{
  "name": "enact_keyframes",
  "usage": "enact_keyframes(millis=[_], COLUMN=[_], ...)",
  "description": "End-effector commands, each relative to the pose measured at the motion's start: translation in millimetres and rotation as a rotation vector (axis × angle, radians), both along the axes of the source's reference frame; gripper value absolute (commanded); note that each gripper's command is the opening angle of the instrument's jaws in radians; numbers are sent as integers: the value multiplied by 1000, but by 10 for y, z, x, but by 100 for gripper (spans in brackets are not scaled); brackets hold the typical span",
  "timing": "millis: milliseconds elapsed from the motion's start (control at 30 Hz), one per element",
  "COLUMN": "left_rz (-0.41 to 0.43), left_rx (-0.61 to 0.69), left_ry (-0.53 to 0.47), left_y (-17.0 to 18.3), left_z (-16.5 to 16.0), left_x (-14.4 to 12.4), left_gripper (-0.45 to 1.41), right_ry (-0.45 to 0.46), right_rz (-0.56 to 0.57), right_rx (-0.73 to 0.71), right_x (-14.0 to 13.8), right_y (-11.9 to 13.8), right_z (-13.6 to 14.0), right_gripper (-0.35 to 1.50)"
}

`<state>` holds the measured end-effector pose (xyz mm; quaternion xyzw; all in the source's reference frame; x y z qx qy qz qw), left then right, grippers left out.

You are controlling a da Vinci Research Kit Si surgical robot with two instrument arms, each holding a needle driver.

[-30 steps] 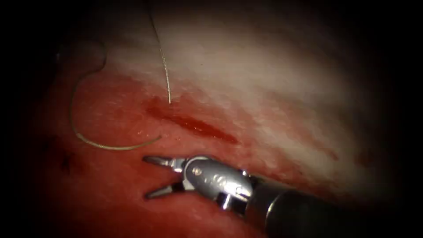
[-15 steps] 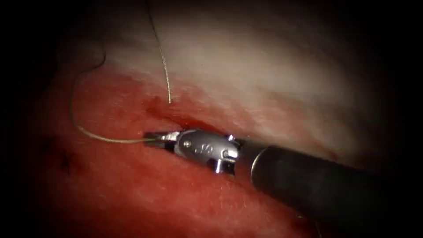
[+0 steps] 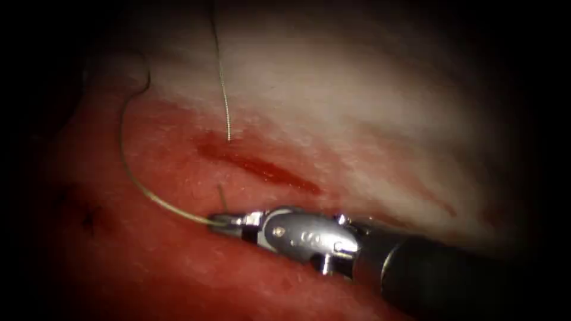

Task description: Wound Closure

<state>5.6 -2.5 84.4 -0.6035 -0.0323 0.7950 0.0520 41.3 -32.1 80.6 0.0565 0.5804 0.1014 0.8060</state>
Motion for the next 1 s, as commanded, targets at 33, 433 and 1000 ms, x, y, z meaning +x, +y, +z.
enact_keyframes(millis=[33,433,1000], left_rz=[2,0,-4], left_rx=[0,4,14], left_ry=[-2,-2,-2], left_y=[1,0,-1], left_z=[7,8,11], left_x=[-3,-4,-4], left_gripper=[-45,-45,-45], right_ry=[12,15,-2], right_rz=[-11,-53,105], right_rx=[0,-5,-51], right_x=[15,32,0], right_y=[-17,-81,20], right_z=[-12,-102,-11], right_gripper=[-35,-35,123])
